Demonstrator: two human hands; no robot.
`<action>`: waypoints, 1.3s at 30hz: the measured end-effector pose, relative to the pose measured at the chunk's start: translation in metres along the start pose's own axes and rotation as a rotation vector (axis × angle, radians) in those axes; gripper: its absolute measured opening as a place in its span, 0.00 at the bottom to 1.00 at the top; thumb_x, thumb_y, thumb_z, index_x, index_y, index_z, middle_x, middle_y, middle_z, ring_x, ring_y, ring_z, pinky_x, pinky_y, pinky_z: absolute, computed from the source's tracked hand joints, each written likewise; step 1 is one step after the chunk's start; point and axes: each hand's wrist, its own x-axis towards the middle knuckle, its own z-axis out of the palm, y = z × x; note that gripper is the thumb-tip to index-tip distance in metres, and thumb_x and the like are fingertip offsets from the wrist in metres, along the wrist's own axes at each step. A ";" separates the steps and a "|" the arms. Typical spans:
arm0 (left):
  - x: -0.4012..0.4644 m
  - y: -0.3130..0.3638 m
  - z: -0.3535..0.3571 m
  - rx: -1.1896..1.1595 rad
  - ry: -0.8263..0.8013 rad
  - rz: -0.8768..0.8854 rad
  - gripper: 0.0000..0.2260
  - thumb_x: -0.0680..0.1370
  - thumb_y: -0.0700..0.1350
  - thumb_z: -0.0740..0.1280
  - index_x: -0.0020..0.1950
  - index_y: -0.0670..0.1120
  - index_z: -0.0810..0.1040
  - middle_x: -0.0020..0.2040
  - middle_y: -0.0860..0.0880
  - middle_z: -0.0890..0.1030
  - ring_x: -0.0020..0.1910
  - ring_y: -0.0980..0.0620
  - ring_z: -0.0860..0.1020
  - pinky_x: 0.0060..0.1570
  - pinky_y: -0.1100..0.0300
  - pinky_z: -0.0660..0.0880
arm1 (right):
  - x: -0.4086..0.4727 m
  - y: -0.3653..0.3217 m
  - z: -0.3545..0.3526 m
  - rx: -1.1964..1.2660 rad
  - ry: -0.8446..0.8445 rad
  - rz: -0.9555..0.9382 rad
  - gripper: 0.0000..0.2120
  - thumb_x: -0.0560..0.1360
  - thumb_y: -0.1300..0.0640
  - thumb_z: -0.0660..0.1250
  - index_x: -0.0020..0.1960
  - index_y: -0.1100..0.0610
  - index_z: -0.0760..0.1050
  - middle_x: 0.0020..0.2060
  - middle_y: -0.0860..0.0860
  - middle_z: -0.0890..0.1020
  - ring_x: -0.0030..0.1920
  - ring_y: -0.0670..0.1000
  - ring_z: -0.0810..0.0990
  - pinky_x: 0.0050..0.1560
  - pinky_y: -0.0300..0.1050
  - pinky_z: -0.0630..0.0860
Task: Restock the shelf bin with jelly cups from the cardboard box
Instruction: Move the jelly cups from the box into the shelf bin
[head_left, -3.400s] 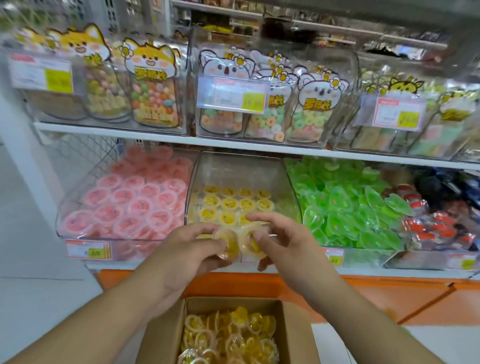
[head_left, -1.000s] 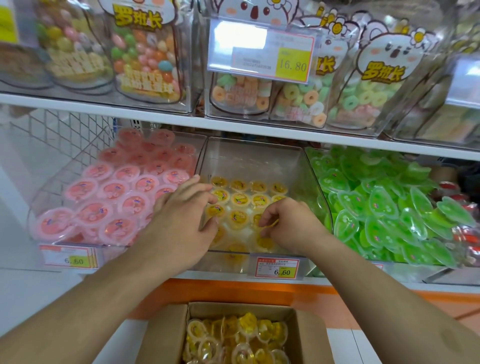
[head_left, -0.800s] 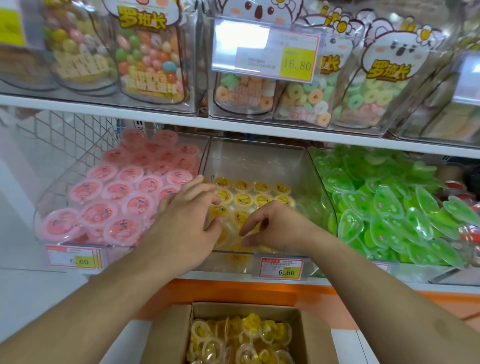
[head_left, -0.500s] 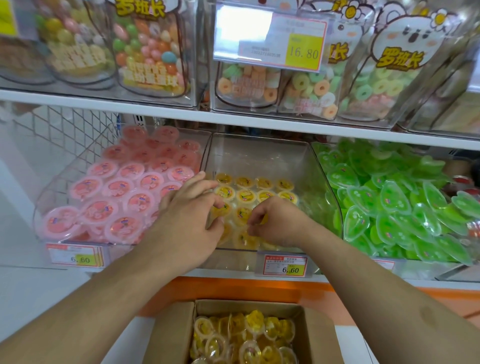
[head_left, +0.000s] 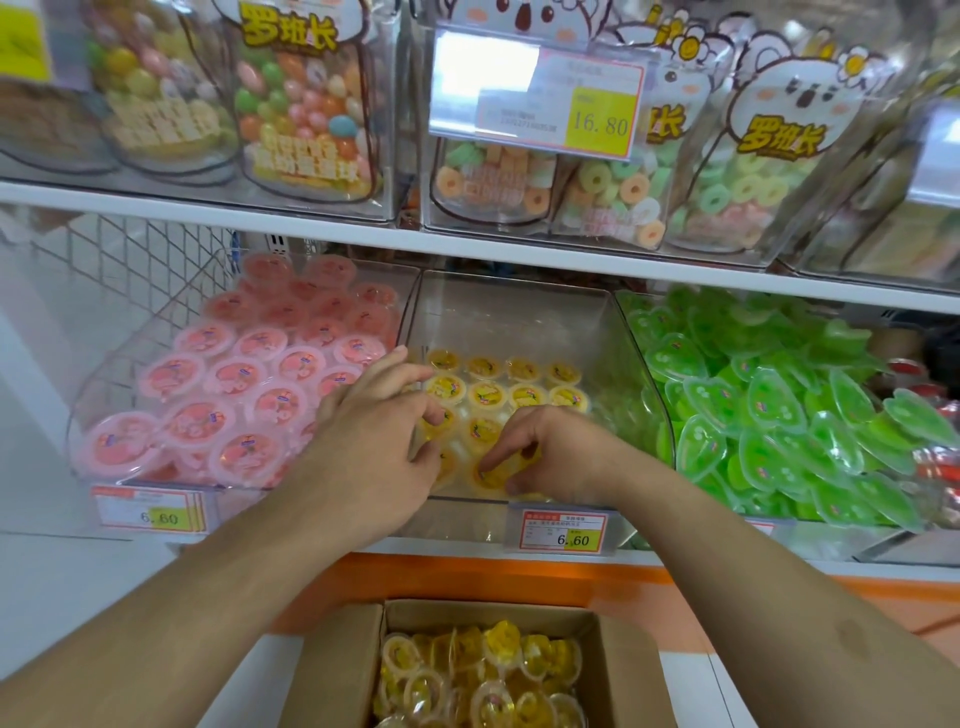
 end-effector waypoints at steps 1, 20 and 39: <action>0.000 0.000 0.000 -0.001 0.001 -0.002 0.08 0.79 0.49 0.69 0.57 0.56 0.81 0.78 0.61 0.66 0.82 0.61 0.48 0.78 0.51 0.50 | 0.001 0.000 0.001 -0.002 -0.012 -0.012 0.19 0.69 0.58 0.82 0.55 0.38 0.87 0.50 0.42 0.81 0.49 0.46 0.77 0.55 0.48 0.79; 0.000 -0.005 0.000 -0.012 -0.012 0.016 0.07 0.78 0.48 0.70 0.56 0.57 0.81 0.78 0.61 0.66 0.81 0.62 0.48 0.77 0.50 0.50 | -0.003 0.009 -0.004 -0.113 0.072 0.100 0.25 0.69 0.58 0.82 0.63 0.41 0.84 0.60 0.44 0.76 0.57 0.45 0.71 0.55 0.36 0.66; -0.002 -0.005 0.001 -0.010 -0.006 0.030 0.08 0.78 0.48 0.70 0.57 0.56 0.81 0.77 0.60 0.67 0.82 0.61 0.49 0.77 0.49 0.51 | -0.006 0.013 -0.003 -0.083 0.115 0.182 0.21 0.68 0.57 0.84 0.59 0.45 0.86 0.46 0.43 0.81 0.49 0.47 0.77 0.49 0.38 0.73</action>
